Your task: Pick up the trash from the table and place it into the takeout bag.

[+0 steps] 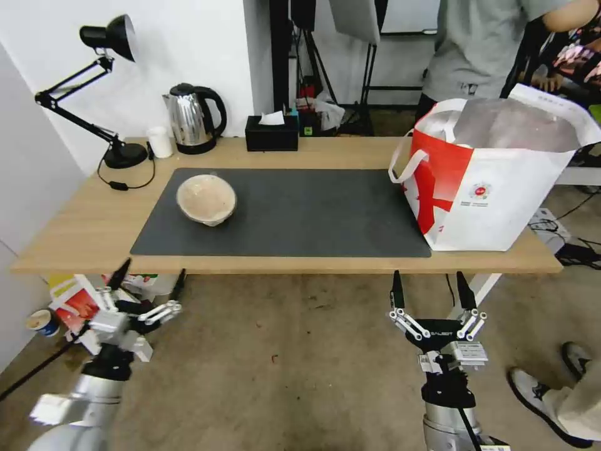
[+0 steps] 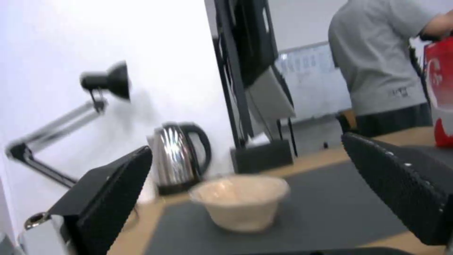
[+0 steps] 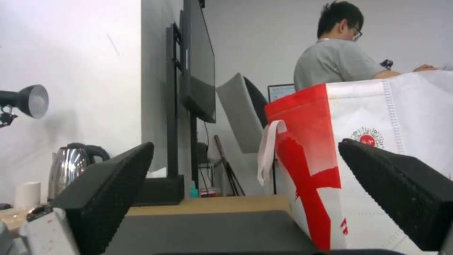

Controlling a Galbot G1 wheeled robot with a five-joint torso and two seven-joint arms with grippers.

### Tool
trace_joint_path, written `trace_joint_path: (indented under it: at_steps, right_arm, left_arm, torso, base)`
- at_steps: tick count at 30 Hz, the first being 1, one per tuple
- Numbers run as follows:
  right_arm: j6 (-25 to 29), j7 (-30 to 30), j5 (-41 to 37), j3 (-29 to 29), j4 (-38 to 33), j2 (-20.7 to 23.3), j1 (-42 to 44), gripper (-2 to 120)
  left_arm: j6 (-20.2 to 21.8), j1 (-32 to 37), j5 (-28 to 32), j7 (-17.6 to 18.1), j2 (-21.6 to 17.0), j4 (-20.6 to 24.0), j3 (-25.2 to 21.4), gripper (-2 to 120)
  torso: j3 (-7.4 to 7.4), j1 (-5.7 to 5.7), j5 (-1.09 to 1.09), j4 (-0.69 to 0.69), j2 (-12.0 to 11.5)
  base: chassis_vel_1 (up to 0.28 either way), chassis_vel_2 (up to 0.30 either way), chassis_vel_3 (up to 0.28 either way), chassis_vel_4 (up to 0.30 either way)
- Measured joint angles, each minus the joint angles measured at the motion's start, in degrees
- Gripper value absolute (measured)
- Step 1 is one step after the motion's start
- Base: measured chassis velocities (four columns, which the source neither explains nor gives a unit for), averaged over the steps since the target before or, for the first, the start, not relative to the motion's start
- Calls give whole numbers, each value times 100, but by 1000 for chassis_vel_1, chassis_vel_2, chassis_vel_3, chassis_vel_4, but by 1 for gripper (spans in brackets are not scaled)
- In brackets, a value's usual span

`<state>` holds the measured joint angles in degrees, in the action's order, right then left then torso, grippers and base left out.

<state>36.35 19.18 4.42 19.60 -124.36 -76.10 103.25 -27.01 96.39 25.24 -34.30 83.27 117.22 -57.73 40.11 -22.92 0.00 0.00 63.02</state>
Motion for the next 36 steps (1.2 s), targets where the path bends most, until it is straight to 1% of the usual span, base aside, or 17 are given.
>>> trace_joint_path:
  at_steps: [1, 5, 6, 9, 10, 13, 20, 21, 22, 23, 24, 27, 28, 29, 30, 32, 36]
  right_arm:
    - [0, 0, 0, 0, 0, 0, 0, 100]
    - [0, 0, 0, 0, 0, 0, 0, 100]
    - [0, 0, 0, 0, 0, 0, 0, 100]
    - [0, 0, 0, 0, 0, 0, 0, 100]
    - [0, 0, 0, 0, 0, 0, 0, 100]
    - [0, 0, 0, 0, 0, 0, 0, 100]
    - [0, 0, 0, 0, 0, 0, 0, 100]
    - [0, 0, 0, 0, 0, 0, 0, 100]
    - [0, 0, 0, 0, 0, 1, 0, 100]
    - [0, 0, 0, 0, 0, 1, 0, 100]
    - [0, 0, 0, -1, 0, 0, 0, 100]
    - [0, 0, 0, 0, 0, 1, 0, 100]
    - [0, 0, 0, 0, 0, 1, 0, 100]
    - [0, 0, 0, 0, 0, 1, 0, 100]
    - [0, 0, 0, -1, 0, -1, 0, 100]
    - [0, 0, 0, 0, 0, 0, 0, 100]
    - [0, 0, 0, -1, 0, 0, 0, 100]
  left_arm:
    - [0, 0, 0, 0, 0, 0, 0, 100]
    - [-549, -125, 533, -711, -75, -278, -560, 100]
    - [-549, -125, 533, -711, -75, -278, -560, 100]
    - [-1011, -231, 983, -1316, -139, -515, -1037, 100]
    - [-1011, -231, 983, -1316, -139, -515, -1037, 100]
    - [-1398, -321, 1361, -1816, -194, -710, -1441, 100]
    - [-1475, -358, 1424, -1928, -241, -747, -1535, 100]
    - [-1447, -411, 1353, -1914, -354, -733, -1579, 100]
    - [-1371, -499, 1219, -1855, -548, -675, -1644, 100]
    - [-1371, -499, 1219, -1855, -548, -675, -1644, 100]
    - [-1265, -612, 1040, -1766, -794, -592, -1716, 100]
    - [-1025, -848, 647, -1575, -1309, -434, -1860, 100]
    - [-1025, -848, 647, -1575, -1309, -434, -1860, 100]
    - [-854, -1016, 366, -1435, -1685, -312, -1966, 100]
    - [-765, -1112, 213, -1347, -1899, -236, -2030, 100]
    - [-709, -1144, 136, -1313, -1974, -216, -2043, 100]
    - [-654, -1185, 86, -1243, -1953, -197, -1954, 100]
  torso:
    - [0, 0, 0, 0, 0]
    - [0, 0, -1, 0, 0]
    - [0, 0, -1, 0, 0]
    - [0, 0, -1, 0, 0]
    - [0, 0, -1, 0, 0]
    - [0, 0, 0, 0, 0]
    - [0, 0, -3, 1, 0]
    - [0, 1, -5, 4, 0]
    - [0, 0, -2, 3, 0]
    - [0, 0, -2, 3, 0]
    - [0, 0, 1, -2, 0]
    - [0, 0, -2, -2, 0]
    - [0, 0, -2, -2, 0]
    - [0, 0, 0, 0, 0]
    - [0, 0, 5, -6, 0]
    - [0, 0, -5, 0, 0]
    - [0, 1, 0, 3, 0]
  base:
    - [0, 0, 0, 0]
    - [0, 0, 0, 0]
    - [0, 0, 0, 0]
    - [0, 0, 0, 0]
    - [0, 0, 0, 0]
    - [0, 0, 0, 0]
    - [0, 0, 0, 0]
    - [0, 0, 0, 0]
    - [0, 0, 0, 0]
    - [0, 0, 0, 0]
    - [0, 0, 0, 0]
    - [0, 0, 0, 0]
    - [0, 0, 0, 0]
    - [0, 0, 0, 0]
    - [0, 0, 0, 0]
    - [0, 0, 0, 0]
    - [0, 0, 0, 0]
